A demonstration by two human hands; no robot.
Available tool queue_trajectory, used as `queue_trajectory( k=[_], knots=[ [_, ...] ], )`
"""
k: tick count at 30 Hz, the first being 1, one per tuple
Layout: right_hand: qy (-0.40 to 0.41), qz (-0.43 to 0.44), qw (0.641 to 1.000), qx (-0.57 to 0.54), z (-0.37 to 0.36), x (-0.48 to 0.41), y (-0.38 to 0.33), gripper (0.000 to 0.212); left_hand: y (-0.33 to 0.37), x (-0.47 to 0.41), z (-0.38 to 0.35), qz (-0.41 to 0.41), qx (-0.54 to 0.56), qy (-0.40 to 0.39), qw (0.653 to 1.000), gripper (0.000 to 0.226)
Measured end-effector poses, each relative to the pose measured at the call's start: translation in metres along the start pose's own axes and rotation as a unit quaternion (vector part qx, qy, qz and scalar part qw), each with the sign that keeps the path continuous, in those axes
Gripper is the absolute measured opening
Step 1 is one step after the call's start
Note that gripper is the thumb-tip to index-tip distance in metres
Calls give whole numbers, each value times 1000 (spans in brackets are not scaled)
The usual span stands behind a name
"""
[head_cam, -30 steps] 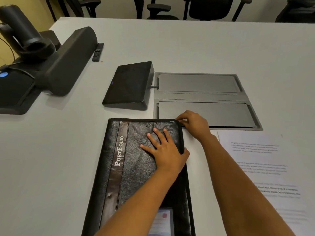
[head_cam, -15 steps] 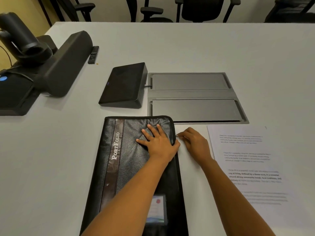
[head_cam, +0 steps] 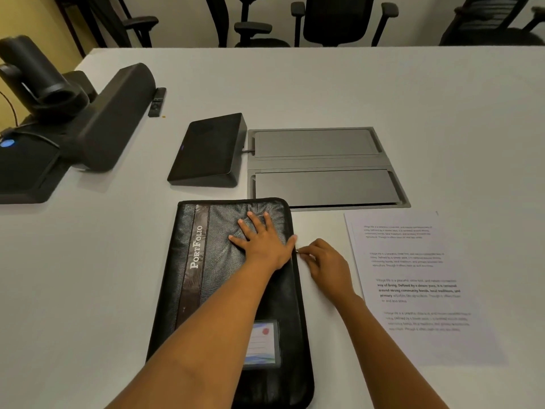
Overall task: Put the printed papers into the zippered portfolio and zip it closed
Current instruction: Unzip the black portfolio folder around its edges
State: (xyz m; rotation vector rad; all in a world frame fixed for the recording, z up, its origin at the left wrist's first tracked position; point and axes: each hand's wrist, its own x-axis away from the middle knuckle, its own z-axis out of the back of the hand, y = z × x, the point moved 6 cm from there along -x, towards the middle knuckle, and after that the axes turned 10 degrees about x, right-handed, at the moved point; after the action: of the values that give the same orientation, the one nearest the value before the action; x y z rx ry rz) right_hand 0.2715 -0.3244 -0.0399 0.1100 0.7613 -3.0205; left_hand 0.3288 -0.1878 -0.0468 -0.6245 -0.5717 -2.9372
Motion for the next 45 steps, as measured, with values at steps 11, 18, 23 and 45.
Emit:
queue_trajectory(
  k=[11,18,23,45],
  knots=[
    [-15,-14,999,48,-1,11,-5,19,-14,74,-32,-93,1,101,991,85],
    [-19,-17,997,68,1,13,-10,19,-21,133,-63,-147,-23,114,982,86],
    [-16,0,996,88,2,23,-15,16,-20,135,-62,-147,-10,113,983,80],
    [-25,29,998,56,5,155,-15,18,-21,127,-59,-101,-18,-38,994,88]
  ],
)
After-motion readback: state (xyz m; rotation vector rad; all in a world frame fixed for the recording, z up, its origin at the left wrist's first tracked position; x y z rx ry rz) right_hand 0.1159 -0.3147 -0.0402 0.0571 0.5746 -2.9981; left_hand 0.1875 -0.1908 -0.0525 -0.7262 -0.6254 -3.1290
